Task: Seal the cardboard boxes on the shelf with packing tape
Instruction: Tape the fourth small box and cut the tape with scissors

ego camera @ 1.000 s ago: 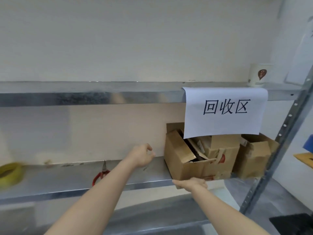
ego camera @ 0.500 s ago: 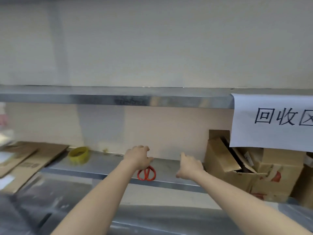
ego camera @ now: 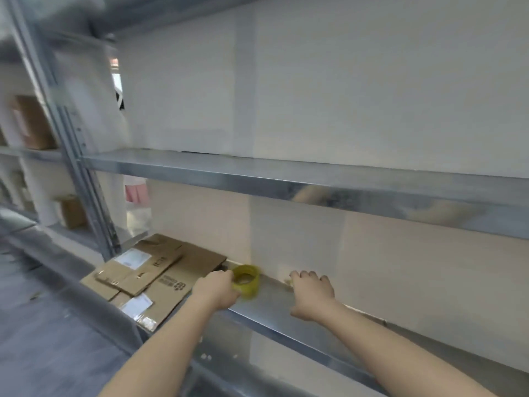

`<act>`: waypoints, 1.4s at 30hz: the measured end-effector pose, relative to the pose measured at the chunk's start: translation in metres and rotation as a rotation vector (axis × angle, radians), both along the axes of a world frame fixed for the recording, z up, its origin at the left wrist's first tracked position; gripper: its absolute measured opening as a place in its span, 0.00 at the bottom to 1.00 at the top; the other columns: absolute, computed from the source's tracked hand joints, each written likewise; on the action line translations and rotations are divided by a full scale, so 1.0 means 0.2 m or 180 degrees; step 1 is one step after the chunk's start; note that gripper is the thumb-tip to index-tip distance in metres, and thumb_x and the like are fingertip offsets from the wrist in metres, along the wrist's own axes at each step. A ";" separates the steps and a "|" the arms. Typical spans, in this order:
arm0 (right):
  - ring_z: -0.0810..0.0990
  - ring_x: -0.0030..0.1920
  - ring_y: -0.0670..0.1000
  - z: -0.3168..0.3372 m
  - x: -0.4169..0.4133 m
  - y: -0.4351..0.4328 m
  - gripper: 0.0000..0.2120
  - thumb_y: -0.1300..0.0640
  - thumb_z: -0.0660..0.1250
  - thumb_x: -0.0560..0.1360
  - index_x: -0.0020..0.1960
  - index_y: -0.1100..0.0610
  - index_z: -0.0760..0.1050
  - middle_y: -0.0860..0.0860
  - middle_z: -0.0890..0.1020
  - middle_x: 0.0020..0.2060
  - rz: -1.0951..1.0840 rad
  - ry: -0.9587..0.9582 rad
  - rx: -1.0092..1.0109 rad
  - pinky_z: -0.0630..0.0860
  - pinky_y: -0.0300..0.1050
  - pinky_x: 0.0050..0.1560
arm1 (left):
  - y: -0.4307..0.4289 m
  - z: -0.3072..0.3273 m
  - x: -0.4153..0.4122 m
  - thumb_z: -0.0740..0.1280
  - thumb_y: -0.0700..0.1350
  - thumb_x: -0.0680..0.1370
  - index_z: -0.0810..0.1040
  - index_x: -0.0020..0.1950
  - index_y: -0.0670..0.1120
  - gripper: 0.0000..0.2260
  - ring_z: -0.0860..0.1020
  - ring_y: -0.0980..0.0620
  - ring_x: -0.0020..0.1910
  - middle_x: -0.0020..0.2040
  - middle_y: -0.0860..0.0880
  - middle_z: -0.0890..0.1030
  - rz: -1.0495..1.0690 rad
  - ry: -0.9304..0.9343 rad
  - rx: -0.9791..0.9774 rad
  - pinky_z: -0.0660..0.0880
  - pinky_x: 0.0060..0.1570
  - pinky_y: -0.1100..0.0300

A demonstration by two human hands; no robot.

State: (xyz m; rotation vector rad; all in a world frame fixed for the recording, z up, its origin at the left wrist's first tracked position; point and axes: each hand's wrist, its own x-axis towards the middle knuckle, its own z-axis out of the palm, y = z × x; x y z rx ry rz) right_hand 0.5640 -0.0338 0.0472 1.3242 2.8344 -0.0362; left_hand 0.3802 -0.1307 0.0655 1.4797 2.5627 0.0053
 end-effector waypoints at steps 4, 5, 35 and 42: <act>0.68 0.67 0.55 0.05 -0.46 0.06 0.27 0.53 0.67 0.72 0.68 0.55 0.63 0.54 0.71 0.65 0.0289 0.0104 0.0126 0.64 0.50 0.63 | -0.01 0.01 -0.42 0.59 0.56 0.79 0.70 0.66 0.46 0.20 0.71 0.45 0.65 0.67 0.46 0.73 0.0262 0.0020 -0.0020 0.70 0.61 0.53; 0.68 0.67 0.55 0.06 -0.56 0.06 0.26 0.52 0.66 0.72 0.68 0.55 0.63 0.54 0.71 0.65 0.0363 0.0132 0.0122 0.64 0.51 0.63 | -0.01 0.00 -0.52 0.59 0.56 0.79 0.69 0.67 0.45 0.21 0.72 0.45 0.65 0.67 0.46 0.73 0.0314 -0.0013 -0.0018 0.70 0.61 0.53; 0.61 0.73 0.55 -0.40 -2.48 0.36 0.35 0.44 0.61 0.76 0.78 0.45 0.49 0.53 0.63 0.73 0.1006 -0.0329 -0.0827 0.53 0.55 0.73 | 0.17 -0.49 -2.46 0.60 0.63 0.77 0.59 0.76 0.44 0.33 0.66 0.46 0.71 0.75 0.45 0.62 0.1063 -0.0401 -0.0223 0.67 0.66 0.54; 0.64 0.70 0.57 -0.45 -2.51 0.31 0.41 0.37 0.67 0.72 0.76 0.51 0.53 0.56 0.65 0.70 0.0025 0.0100 -0.1248 0.67 0.51 0.66 | 0.23 -0.59 -2.61 0.66 0.69 0.70 0.49 0.77 0.41 0.49 0.58 0.40 0.74 0.75 0.39 0.56 0.1066 -0.0598 -0.0448 0.60 0.71 0.50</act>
